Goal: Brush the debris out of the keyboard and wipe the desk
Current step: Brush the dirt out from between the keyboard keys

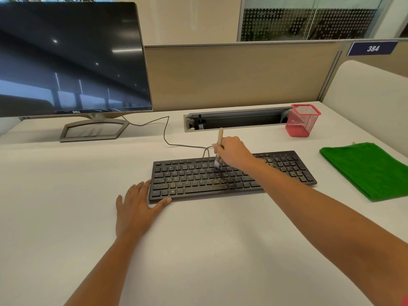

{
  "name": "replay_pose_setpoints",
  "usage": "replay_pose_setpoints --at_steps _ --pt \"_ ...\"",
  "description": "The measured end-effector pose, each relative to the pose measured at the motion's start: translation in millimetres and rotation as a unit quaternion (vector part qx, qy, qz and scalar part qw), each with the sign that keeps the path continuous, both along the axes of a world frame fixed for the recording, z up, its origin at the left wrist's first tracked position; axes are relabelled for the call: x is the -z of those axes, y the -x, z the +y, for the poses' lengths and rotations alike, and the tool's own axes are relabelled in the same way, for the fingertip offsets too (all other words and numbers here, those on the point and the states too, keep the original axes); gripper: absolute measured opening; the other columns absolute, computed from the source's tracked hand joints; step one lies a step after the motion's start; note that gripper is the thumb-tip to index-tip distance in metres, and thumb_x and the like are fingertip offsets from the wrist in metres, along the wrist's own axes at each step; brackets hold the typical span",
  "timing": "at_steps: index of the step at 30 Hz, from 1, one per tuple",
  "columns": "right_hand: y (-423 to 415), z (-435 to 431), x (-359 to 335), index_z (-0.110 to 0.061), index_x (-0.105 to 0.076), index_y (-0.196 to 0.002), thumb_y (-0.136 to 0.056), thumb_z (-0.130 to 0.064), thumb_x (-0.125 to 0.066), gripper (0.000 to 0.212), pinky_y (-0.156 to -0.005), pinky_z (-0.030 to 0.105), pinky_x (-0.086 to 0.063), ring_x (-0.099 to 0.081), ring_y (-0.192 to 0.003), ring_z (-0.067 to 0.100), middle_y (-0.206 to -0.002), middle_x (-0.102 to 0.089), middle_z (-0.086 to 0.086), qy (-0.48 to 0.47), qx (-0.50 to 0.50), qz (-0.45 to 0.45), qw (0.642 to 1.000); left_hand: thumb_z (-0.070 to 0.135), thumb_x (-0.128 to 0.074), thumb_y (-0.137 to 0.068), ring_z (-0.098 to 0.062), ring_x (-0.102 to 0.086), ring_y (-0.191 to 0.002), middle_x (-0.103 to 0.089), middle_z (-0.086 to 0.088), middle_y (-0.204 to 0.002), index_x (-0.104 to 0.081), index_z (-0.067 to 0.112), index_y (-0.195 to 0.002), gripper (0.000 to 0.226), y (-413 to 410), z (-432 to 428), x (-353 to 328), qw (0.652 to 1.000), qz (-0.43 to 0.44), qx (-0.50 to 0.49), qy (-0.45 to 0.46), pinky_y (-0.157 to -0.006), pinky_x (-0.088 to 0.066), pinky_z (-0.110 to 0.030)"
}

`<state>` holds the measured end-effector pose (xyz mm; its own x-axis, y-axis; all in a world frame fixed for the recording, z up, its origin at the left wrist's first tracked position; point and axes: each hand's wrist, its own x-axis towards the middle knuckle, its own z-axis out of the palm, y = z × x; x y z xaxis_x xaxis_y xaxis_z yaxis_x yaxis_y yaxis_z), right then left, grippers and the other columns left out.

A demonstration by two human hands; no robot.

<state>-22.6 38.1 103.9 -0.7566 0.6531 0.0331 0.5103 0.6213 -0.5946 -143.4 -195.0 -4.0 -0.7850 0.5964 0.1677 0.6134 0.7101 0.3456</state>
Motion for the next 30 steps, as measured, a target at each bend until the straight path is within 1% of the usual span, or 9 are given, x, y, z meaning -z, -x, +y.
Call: replay_pose_setpoints --at_steps 5,11,14,17,19,23,25,27,30 --pt "2 2 0 0.005 -0.061 -0.107 -0.098 -0.020 -0.042 0.032 -0.085 0.041 -0.055 -0.068 -0.089 0.032 -0.105 -0.066 0.019 0.016 -0.002 -0.061 0.998 0.087 -0.013 -0.059 -0.014 -0.023 -0.141 -0.036 0.004 -0.149 -0.032 0.028 -0.145 0.106 1 0 1 1.000 0.000 0.003 0.002 -0.115 -0.012 -0.046" --pt "0 10 -3 0.004 -0.062 -0.109 -0.099 -0.025 -0.042 0.036 -0.083 0.037 -0.055 -0.068 -0.087 0.029 -0.103 -0.067 0.017 -0.005 0.082 0.034 0.996 0.088 -0.013 -0.060 -0.014 -0.024 -0.141 -0.037 0.004 -0.148 -0.033 0.028 -0.144 0.105 2 0 3 1.000 0.001 0.002 0.001 -0.115 -0.013 -0.047" --pt "-4 9 3 0.004 -0.062 -0.109 -0.099 -0.025 -0.043 0.036 -0.083 0.037 -0.056 -0.068 -0.086 0.029 -0.103 -0.067 0.017 0.002 0.071 0.008 0.997 0.088 -0.014 -0.060 -0.014 -0.024 -0.140 -0.037 0.004 -0.148 -0.034 0.028 -0.144 0.105 1 0 3 1.000 0.001 0.001 -0.002 -0.115 -0.013 -0.047" --pt "-6 9 4 0.005 -0.061 -0.107 -0.098 -0.018 -0.043 0.031 -0.083 0.038 -0.056 -0.069 -0.085 0.031 -0.103 -0.067 0.020 0.019 0.045 -0.045 0.998 0.088 -0.014 -0.059 -0.014 -0.024 -0.140 -0.037 0.004 -0.148 -0.034 0.027 -0.144 0.106 1 -1 3 1.000 0.001 0.001 -0.004 -0.115 -0.013 -0.047" --pt "-6 11 1 0.005 -0.061 -0.106 -0.097 -0.017 -0.043 0.030 -0.082 0.038 -0.057 -0.069 -0.082 0.031 -0.103 -0.066 0.020 0.019 0.045 -0.052 0.997 0.088 -0.014 -0.059 -0.014 -0.023 -0.141 -0.037 0.004 -0.149 -0.033 0.027 -0.144 0.107 1 0 2 1.000 -0.001 0.001 -0.004 -0.115 -0.012 -0.047" --pt "-4 17 -3 0.004 -0.062 -0.108 -0.099 -0.022 -0.043 0.033 -0.083 0.038 -0.056 -0.069 -0.086 0.030 -0.102 -0.067 0.018 0.012 0.094 0.018 0.995 0.088 -0.013 -0.059 -0.014 -0.024 -0.140 -0.037 0.004 -0.148 -0.034 0.027 -0.144 0.106 1 0 1 1.000 0.002 0.001 -0.003 -0.115 -0.013 -0.047" --pt "-6 16 -2 0.003 -0.063 -0.108 -0.099 -0.025 -0.043 0.036 -0.082 0.034 -0.056 -0.068 -0.087 0.028 -0.100 -0.068 0.018 0.005 0.100 0.032 0.994 0.088 -0.014 -0.059 -0.014 -0.024 -0.140 -0.037 0.004 -0.148 -0.034 0.027 -0.144 0.107 0 0 1 1.000 0.000 0.002 -0.004 -0.115 -0.013 -0.047" --pt "-8 15 1 0.003 -0.062 -0.109 -0.099 -0.025 -0.044 0.036 -0.081 0.033 -0.055 -0.069 -0.086 0.028 -0.101 -0.068 0.018 0.010 0.088 0.012 0.996 0.088 -0.014 -0.059 -0.014 -0.024 -0.140 -0.037 0.004 -0.148 -0.034 0.027 -0.144 0.107 0 0 1 1.000 0.000 0.003 -0.007 -0.115 -0.013 -0.047" --pt "-10 13 4 0.005 -0.061 -0.108 -0.099 -0.021 -0.043 0.033 -0.081 0.034 -0.057 -0.069 -0.082 0.029 -0.101 -0.067 0.018 0.017 0.057 -0.053 0.997 0.088 -0.014 -0.059 -0.014 -0.024 -0.140 -0.037 0.004 -0.148 -0.034 0.027 -0.144 0.106 0 0 1 1.000 0.000 0.003 -0.007 -0.115 -0.013 -0.047"
